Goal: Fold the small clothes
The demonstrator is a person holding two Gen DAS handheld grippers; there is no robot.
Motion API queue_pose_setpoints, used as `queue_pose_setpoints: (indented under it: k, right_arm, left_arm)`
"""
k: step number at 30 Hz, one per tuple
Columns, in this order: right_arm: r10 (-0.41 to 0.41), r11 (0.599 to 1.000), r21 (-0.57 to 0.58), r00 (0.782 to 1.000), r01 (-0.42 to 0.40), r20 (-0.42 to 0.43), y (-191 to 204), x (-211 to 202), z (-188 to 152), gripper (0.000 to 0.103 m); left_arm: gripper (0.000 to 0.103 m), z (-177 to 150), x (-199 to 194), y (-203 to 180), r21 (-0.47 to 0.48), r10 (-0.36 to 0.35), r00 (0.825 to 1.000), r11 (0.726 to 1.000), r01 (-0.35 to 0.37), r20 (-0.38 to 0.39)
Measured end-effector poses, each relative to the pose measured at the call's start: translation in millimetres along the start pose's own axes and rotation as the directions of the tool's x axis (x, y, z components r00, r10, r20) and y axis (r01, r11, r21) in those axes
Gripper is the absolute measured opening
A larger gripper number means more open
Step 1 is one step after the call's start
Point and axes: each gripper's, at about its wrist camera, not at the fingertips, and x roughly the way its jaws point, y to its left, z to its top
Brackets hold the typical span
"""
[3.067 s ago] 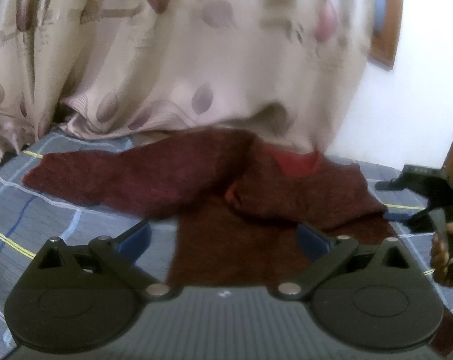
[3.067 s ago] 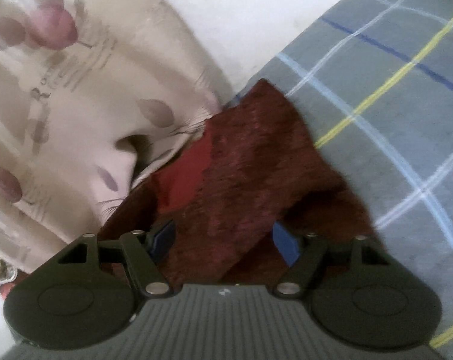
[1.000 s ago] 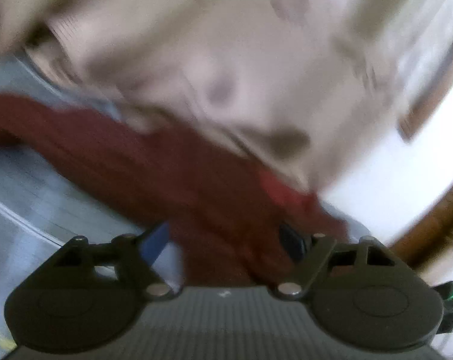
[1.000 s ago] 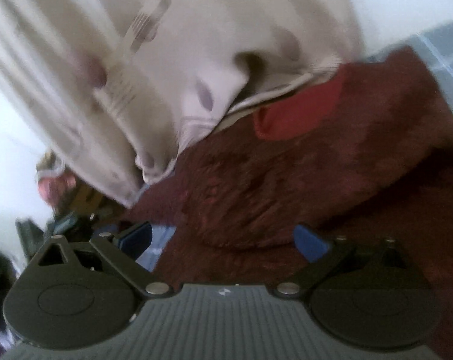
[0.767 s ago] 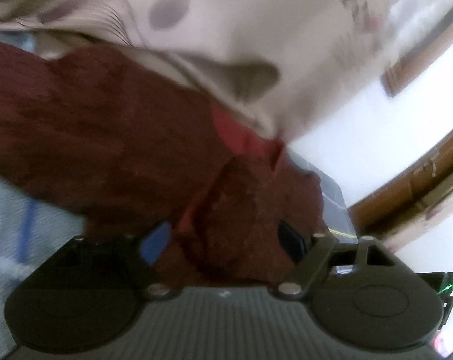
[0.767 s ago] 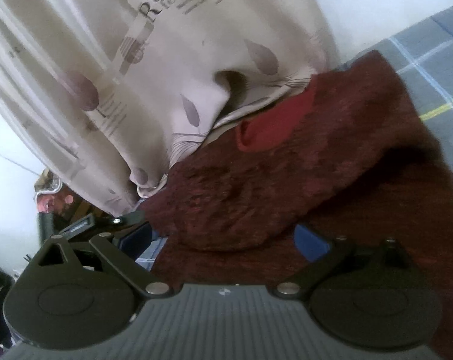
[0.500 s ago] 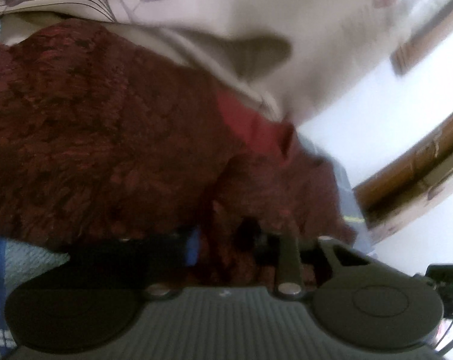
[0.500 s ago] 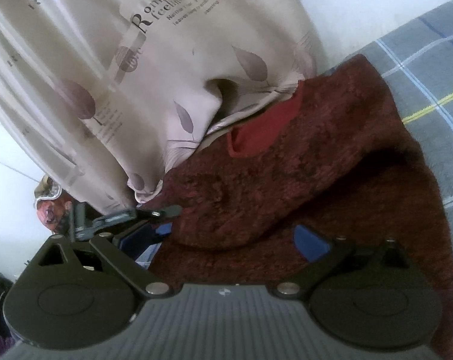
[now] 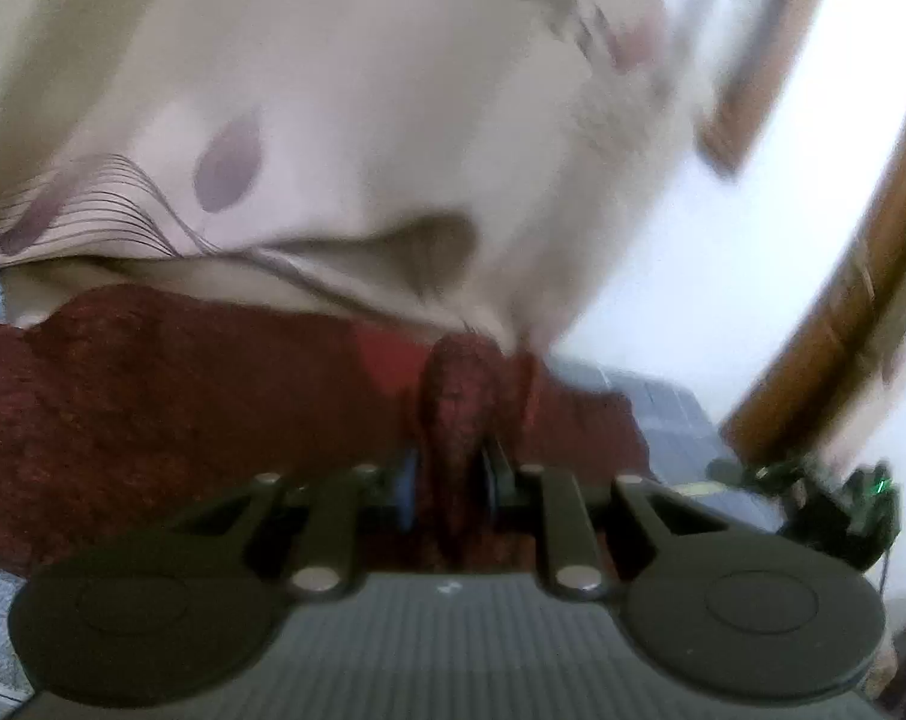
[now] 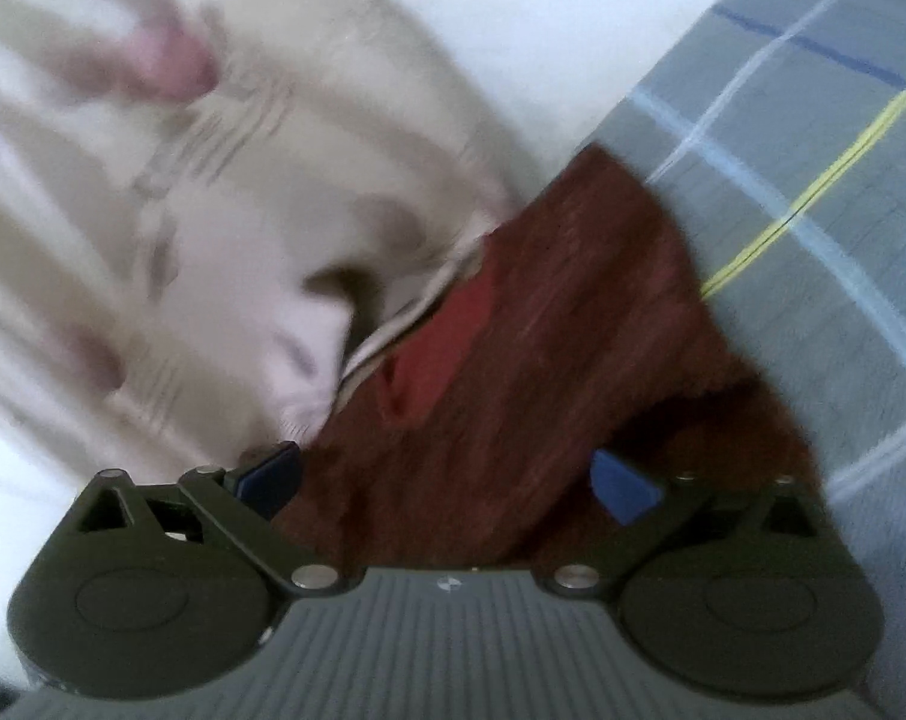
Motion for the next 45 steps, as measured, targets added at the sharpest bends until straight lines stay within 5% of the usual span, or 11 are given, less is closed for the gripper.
queue_pose_setpoints:
  k: [6, 9, 13, 16, 23, 29, 31, 32, 33, 39, 45]
  right_arm:
    - [-0.046, 0.999, 0.017, 0.998, 0.046, 0.039, -15.2, 13.8, 11.8, 0.026]
    - [-0.052, 0.998, 0.041, 0.998, 0.050, 0.040, -22.8, 6.3, 11.7, 0.025]
    - [-0.076, 0.996, -0.050, 0.997, 0.075, -0.018, -14.7, -18.1, -3.8, 0.095]
    - [-0.069, 0.955, -0.289, 0.998, 0.070, 0.011, 25.0, -43.4, -24.0, 0.103]
    - [-0.083, 0.523, -0.849, 0.987, -0.072, -0.135, 158.1, 24.1, -116.5, 0.102]
    - [-0.199, 0.038, -0.999, 0.979, -0.033, -0.040, 192.2, 111.5, -200.3, 0.101]
    - [-0.269, -0.054, -0.998, 0.963, -0.016, -0.001, 190.4, 142.9, -210.9, 0.080]
    - [-0.298, -0.050, -0.998, 0.954, -0.027, -0.011, 191.0, 153.6, -210.7, 0.062]
    - [-0.327, -0.039, -0.999, 0.945, -0.003, 0.010, 190.4, 160.4, -208.5, 0.004]
    - [-0.207, 0.335, -0.923, 0.970, 0.190, 0.125, 189.8, 82.0, -78.8, 0.010]
    - [-0.310, 0.528, -0.684, 0.864, 0.504, 0.397, 117.1, -66.8, 75.7, 0.010]
  left_arm:
    - [0.020, -1.7, -13.9, 4.6, -0.047, 0.026, 0.996, 0.999, -0.022, 0.086]
    - [0.020, 5.4, -14.2, -13.6, -0.074, -0.020, 0.994, 0.997, 0.028, 0.103]
    - [0.020, 21.4, -26.9, -57.2, 0.027, -0.039, 0.992, 0.999, 0.036, 0.121]
    - [0.020, 32.9, -51.9, -63.2, 0.002, -0.038, 0.985, 0.999, 0.038, 0.167]
    - [0.020, 4.4, -125.5, -34.2, -0.060, 0.146, 0.973, 0.989, -0.137, 0.181]
    - [0.020, -39.6, -170.0, -14.7, -0.152, 0.217, 0.971, 0.968, -0.201, 0.100]
    - [0.020, -49.6, -178.3, -7.9, -0.208, 0.211, 0.973, 0.960, -0.188, 0.094]
    - [0.020, -53.9, -180.5, -6.7, -0.222, 0.211, 0.974, 0.957, -0.188, 0.086]
    - [0.020, -54.4, -180.2, -8.2, -0.221, 0.218, 0.973, 0.955, -0.196, 0.079]
    - [0.020, -64.4, -171.7, -36.9, -0.134, 0.202, 0.979, 0.971, -0.197, 0.028]
    - [0.020, -69.2, -152.1, -64.0, -0.124, 0.150, 0.989, 0.981, -0.148, 0.012]
